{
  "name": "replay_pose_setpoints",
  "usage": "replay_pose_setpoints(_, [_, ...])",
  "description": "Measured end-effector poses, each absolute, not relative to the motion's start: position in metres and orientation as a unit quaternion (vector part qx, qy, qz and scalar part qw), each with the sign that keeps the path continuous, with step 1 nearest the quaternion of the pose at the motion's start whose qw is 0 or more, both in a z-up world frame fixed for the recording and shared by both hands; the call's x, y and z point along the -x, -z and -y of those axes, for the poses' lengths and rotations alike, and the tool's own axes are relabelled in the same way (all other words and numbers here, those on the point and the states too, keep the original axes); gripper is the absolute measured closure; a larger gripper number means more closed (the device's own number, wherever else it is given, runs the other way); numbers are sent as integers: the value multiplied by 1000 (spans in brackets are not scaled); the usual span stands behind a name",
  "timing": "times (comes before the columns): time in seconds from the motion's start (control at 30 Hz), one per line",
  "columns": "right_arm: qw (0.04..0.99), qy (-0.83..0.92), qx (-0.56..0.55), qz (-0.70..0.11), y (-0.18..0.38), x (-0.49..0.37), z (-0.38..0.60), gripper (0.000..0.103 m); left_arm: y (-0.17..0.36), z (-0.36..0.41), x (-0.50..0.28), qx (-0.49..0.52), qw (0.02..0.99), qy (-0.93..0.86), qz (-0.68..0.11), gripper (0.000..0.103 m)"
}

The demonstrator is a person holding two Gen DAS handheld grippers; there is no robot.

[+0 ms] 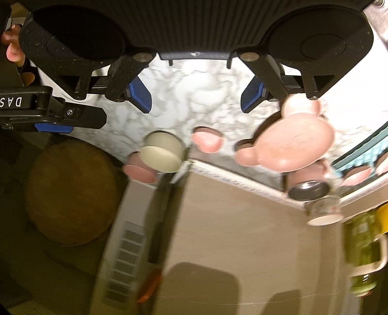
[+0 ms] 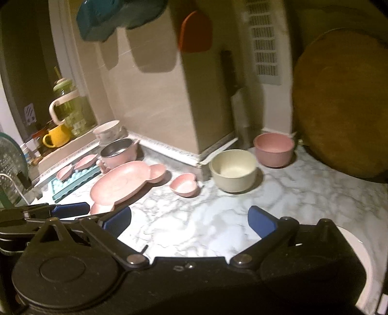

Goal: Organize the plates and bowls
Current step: 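Reach both grippers to the pink bear-shaped plate and close on its rim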

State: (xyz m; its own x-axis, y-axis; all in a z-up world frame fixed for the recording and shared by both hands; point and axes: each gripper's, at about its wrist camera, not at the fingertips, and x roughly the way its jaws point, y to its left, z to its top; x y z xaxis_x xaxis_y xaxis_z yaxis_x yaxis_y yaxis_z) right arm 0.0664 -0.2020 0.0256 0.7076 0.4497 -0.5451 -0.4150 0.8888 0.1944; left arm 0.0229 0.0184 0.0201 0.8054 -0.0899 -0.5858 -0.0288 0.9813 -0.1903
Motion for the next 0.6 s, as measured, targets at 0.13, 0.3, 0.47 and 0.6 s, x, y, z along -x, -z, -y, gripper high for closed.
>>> replay_pose_setpoints(0.13, [914,-259,-13,-313,-21,-84,181,0,-13,-42,-26,109,942,-26,-317,23])
replay_pose_setpoints(0.3, [899,-288,3,-330,-14,-116,148,1,-2,-70,-37,129,931,-81,-331,23])
replay_pose_setpoints(0.47, [885,-310,18,-346,-6,-151,116,2,12,-97,-51,148,917,-136,-344,23])
replay_pose_setpoints(0.6, [876,-321,31,-359,3,-178,92,4,23,-121,-63,161,905,-175,-354,23])
